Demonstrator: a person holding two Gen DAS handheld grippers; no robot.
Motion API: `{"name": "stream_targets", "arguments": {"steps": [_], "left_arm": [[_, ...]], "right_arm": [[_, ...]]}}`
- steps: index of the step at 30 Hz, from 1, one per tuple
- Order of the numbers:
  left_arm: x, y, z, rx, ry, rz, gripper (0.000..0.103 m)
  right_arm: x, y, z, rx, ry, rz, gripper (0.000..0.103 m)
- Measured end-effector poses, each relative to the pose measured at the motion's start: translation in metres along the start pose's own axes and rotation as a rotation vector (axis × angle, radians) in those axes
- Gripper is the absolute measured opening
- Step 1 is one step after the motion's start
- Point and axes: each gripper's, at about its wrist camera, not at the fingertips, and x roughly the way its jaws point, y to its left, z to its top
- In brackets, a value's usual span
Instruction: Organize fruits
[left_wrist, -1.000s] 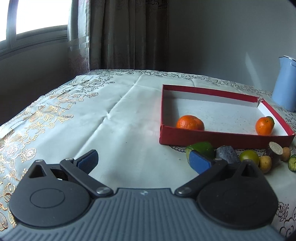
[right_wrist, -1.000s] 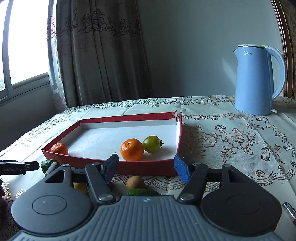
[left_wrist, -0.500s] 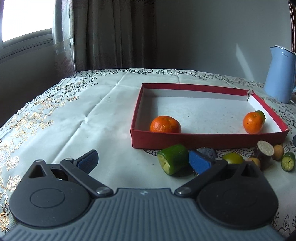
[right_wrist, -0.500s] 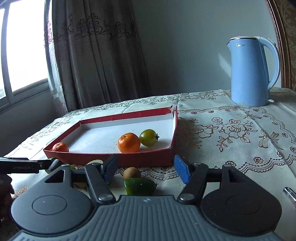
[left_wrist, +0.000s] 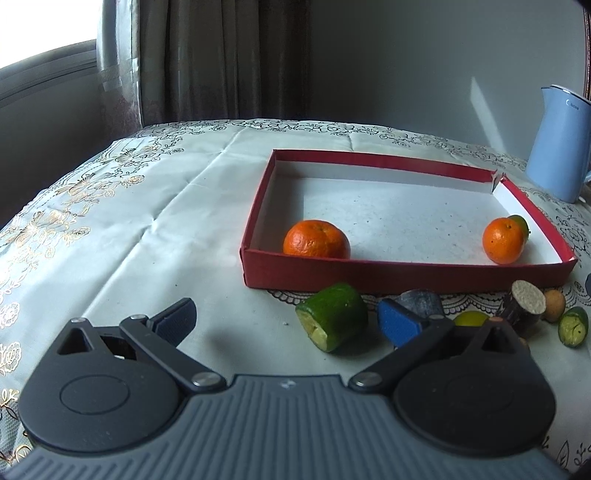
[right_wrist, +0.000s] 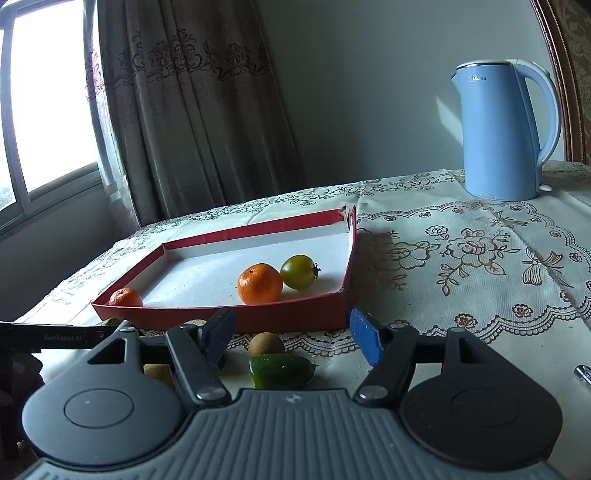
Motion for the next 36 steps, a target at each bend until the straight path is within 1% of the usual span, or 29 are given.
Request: {"name": "stream_targets", "arguments": {"steps": [6,9,10,20,27,28,29,30,33,34,36], "left_arm": [[0.0011,-0.0003,0.0007,-0.005,0.005,0.000,0.103],[0.0017,-0.0006,0.0014,-0.011,0.010,0.003,0.103],[0.0023,-0.0011,0.0017,-0.015,0.012,0.005,0.103],[0.0062,0.0000,0.0034,-0.044,0.028,0.003,0.103],[0.0068,0.0007,0.0037,-0.046,0.027,-0.004,0.102],[0.0063,0.0006,0.0035,-0.044,0.024,-0.012,0.100],[0.0059,0.0002,0.0032,-0.040,0.018,-0.019,0.096],[0.0056,0.0000,0.0028,-0.036,0.015,-0.031,0.086],[0.0062,-0.0027,0.0014,-0.017,0.020,-0.023,0.075],[0.0054,-0.0028,0.0011,-0.014,0.016,-0.036,0.071],[0.0029,-0.0044,0.0001,-0.002,0.007,-0.060,0.058]], "right_arm": [[-0.0002,-0.0007,-0.0002,0.006,0.000,0.000,0.070],[-0.0002,-0.0001,0.0000,0.004,0.001,-0.005,0.076],[-0.0002,-0.0003,0.0000,0.005,0.000,-0.007,0.076],[0.0005,0.0006,-0.0006,0.007,0.003,-0.019,0.076],[-0.0009,0.0001,-0.0010,0.011,-0.002,-0.022,0.077],[-0.0007,0.0002,-0.0007,0.011,-0.002,-0.022,0.077],[-0.0008,0.0002,-0.0007,0.011,-0.002,-0.022,0.077],[-0.0008,0.0001,-0.0008,0.012,-0.002,-0.022,0.077],[-0.0008,0.0000,-0.0008,0.012,-0.002,-0.022,0.077],[-0.0008,0.0000,-0.0008,0.013,-0.002,-0.022,0.077],[-0.0009,-0.0001,-0.0009,0.013,-0.003,-0.022,0.077]]}}
